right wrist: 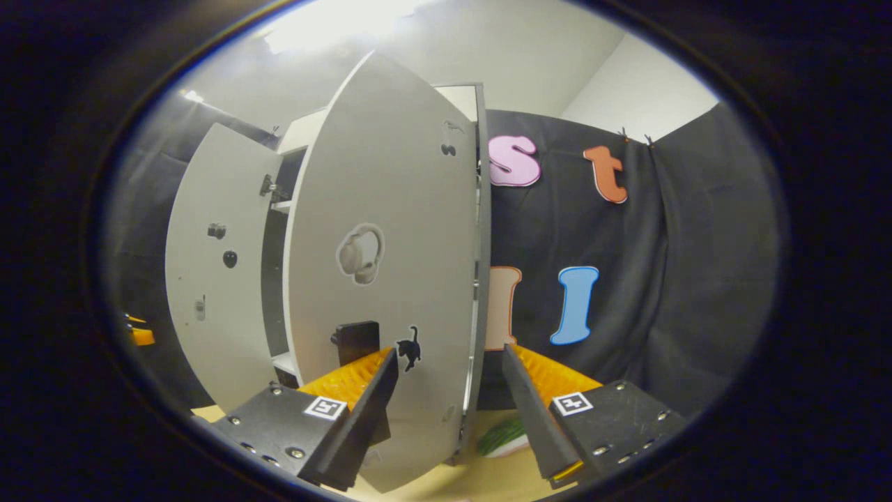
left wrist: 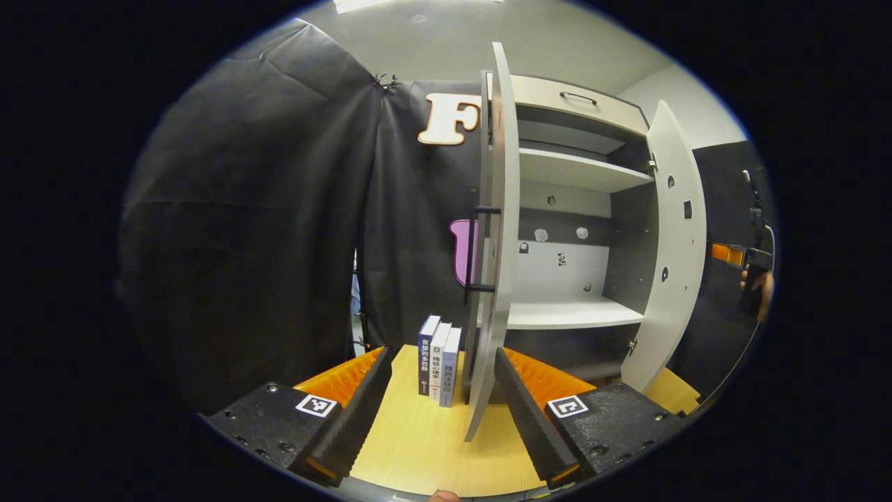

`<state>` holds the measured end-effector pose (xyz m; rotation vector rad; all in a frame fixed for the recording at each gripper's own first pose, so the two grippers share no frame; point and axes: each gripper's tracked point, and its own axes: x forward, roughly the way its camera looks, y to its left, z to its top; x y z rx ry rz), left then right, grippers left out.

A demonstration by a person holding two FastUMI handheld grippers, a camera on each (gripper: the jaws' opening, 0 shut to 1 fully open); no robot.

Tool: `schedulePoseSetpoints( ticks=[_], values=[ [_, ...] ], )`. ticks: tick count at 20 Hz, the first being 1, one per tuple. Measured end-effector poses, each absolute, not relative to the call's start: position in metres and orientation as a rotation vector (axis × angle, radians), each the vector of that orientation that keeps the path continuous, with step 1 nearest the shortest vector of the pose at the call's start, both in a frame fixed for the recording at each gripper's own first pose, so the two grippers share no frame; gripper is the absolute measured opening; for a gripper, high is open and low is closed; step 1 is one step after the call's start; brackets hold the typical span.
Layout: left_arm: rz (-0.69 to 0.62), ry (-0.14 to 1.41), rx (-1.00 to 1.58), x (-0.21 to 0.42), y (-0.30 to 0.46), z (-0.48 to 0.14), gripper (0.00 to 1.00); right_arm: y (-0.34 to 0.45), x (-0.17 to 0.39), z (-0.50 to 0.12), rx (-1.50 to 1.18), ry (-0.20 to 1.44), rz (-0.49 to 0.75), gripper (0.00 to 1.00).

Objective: Grasp the bottle in the cabinet with the left hand and place it on the coaster, then close the right door with the right hand and the left door with the left hand.

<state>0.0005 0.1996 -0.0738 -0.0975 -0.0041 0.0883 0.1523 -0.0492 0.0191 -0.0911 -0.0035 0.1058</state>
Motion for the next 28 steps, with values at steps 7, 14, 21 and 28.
schedulePoseSetpoints(
  ticks=[7, 14, 21, 28],
  values=[
    [0.152, -0.035, -0.059, -0.004, 0.237, -0.043, 0.94, 0.000, 0.164, 0.012, -0.101, -0.004, 0.176, 0.96],
    [0.213, -0.038, -0.042, 0.003, 0.277, -0.031, 0.94, 0.027, 0.165, 0.012, -0.097, -0.020, 0.218, 0.92],
    [0.194, -0.040, -0.075, 0.034, 0.296, -0.021, 0.94, 0.017, 0.137, 0.028, -0.071, -0.052, 0.207, 0.95],
    [0.118, -0.031, -0.063, 0.080, 0.285, -0.011, 0.94, 0.001, 0.110, 0.014, -0.093, -0.010, 0.179, 0.95]
  ],
)
